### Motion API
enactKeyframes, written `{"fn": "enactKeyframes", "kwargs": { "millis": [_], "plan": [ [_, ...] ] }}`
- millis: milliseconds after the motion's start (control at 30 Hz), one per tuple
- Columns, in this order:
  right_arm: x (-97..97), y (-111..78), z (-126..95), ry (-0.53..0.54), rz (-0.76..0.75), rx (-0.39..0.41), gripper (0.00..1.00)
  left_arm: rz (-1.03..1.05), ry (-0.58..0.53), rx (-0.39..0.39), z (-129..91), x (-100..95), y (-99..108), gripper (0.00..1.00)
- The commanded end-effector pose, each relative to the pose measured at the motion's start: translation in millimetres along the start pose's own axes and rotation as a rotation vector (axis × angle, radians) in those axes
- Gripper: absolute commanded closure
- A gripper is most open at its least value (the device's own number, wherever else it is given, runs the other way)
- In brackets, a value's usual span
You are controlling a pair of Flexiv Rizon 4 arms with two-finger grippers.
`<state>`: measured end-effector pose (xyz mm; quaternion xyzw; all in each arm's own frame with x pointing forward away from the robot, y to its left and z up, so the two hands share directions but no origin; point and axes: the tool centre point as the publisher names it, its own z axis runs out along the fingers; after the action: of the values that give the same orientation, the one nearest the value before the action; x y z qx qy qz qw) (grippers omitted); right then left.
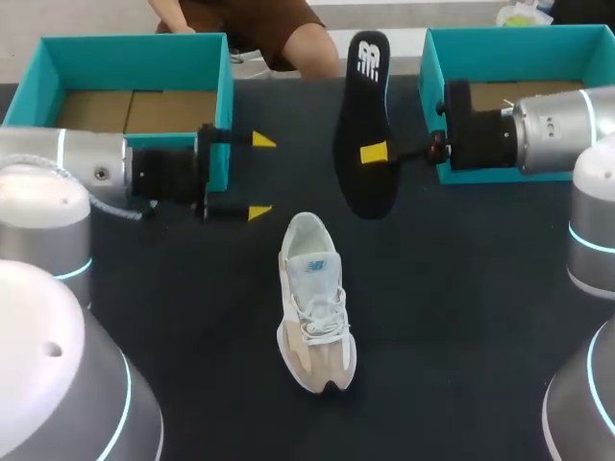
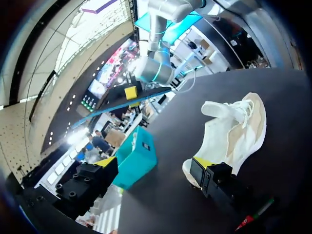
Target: Take the shoe out of the shoebox, open the shoe tongue, remove and reinsert the insole, then place the shoe into the shoebox
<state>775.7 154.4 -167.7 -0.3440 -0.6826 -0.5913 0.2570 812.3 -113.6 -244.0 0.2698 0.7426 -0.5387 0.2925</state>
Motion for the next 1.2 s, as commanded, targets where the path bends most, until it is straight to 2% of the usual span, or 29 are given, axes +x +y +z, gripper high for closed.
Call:
{"fn": "enactKeyframes", "kwargs": {
  "millis": [33,133,633,767,833,900,1100,1133,1200],
  "plan": [
    [4.8,1.0,-1.1,0.025,-0.081,0.002,1.00,-0.191,0.078,-0.028,-11.6,8.4,1.1,0.00],
    [6.5,3.0,-1.2,0.041,-0.067,0.049,1.00,-0.191,0.078,-0.028,-11.6,8.4,1.1,0.00],
    [6.5,3.0,-1.2,0.041,-0.067,0.049,1.00,-0.191,0.078,-0.028,-11.6,8.4,1.1,0.00],
    [6.5,3.0,-1.2,0.041,-0.067,0.049,1.00,-0.250,0.152,-0.039,-12.5,26.5,-2.1,0.00],
    [2.9,2.9,0.8,0.007,-0.170,0.066,1.00,-0.274,0.166,-0.057,-11.9,37.0,3.2,0.00],
    [-2.8,2.1,3.7,0.017,-0.254,0.047,1.00,-0.295,0.176,-0.080,-13.0,44.9,7.9,0.00],
    [-18.9,0.1,12.7,0.093,-0.405,0.025,1.00,-0.340,0.186,-0.112,-18.1,59.5,11.6,0.00],
    [-22.9,-0.8,15.4,0.109,-0.469,0.029,1.00,-0.353,0.195,-0.123,-18.4,66.0,13.7,0.00],
    [-28.9,-2.7,19.9,0.133,-0.502,0.050,1.00,-0.363,0.202,-0.139,-18.8,75.5,17.5,0.00]
  ]
}}
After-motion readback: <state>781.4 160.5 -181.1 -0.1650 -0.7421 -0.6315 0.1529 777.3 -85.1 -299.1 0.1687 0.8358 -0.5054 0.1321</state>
